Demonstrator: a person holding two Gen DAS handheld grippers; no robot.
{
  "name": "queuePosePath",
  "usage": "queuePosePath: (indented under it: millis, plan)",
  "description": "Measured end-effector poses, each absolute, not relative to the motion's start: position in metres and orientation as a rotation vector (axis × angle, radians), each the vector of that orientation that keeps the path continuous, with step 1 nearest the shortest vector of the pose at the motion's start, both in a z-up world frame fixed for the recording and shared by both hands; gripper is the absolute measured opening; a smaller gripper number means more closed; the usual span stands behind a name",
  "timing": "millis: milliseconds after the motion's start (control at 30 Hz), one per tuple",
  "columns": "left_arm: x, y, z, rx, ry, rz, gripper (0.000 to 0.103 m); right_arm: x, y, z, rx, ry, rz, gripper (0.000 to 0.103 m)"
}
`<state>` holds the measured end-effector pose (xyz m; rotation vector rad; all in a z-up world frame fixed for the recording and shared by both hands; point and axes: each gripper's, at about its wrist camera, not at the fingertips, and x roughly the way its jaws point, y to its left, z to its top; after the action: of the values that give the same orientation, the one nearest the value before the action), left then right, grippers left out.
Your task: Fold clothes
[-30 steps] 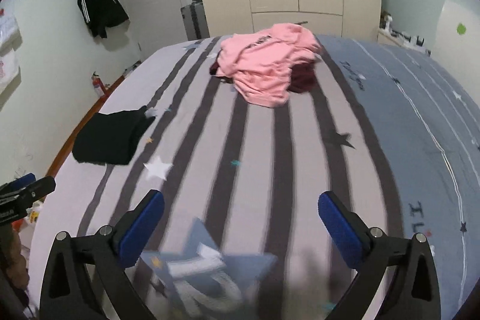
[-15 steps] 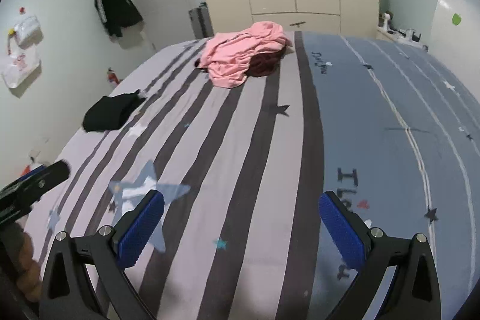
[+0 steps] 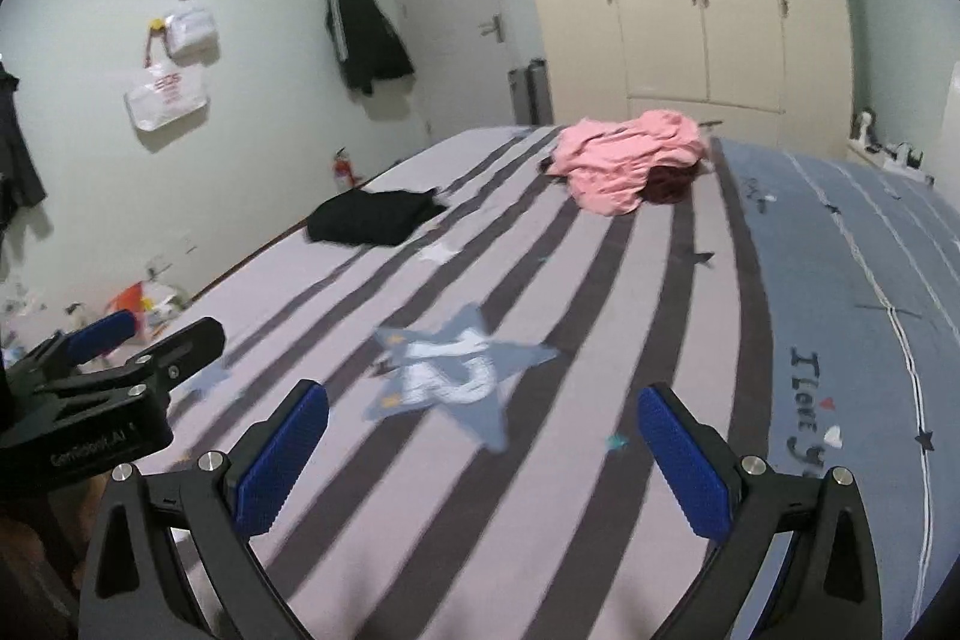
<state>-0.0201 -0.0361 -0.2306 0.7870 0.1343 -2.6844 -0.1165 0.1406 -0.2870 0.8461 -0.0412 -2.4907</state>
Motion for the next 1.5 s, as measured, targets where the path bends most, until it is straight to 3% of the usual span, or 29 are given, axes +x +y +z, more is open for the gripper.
queuePosePath:
  millis: [267,500,1500]
  plan:
    - [0.073,-0.037,-0.154,0.657,0.195,-2.644,0.102,-0.042,0.128,-0.184,0.713,0.058,-2.441,0.102]
    - [0.113,-0.036,-0.122,0.593,0.228,-2.652,0.102,0.002,0.127,-0.139,0.653,0.069,-2.404,0.102]
    - [0.126,-0.033,-0.115,0.568,0.172,-2.615,0.102,0.020,0.125,-0.129,0.629,0.074,-2.386,0.102]
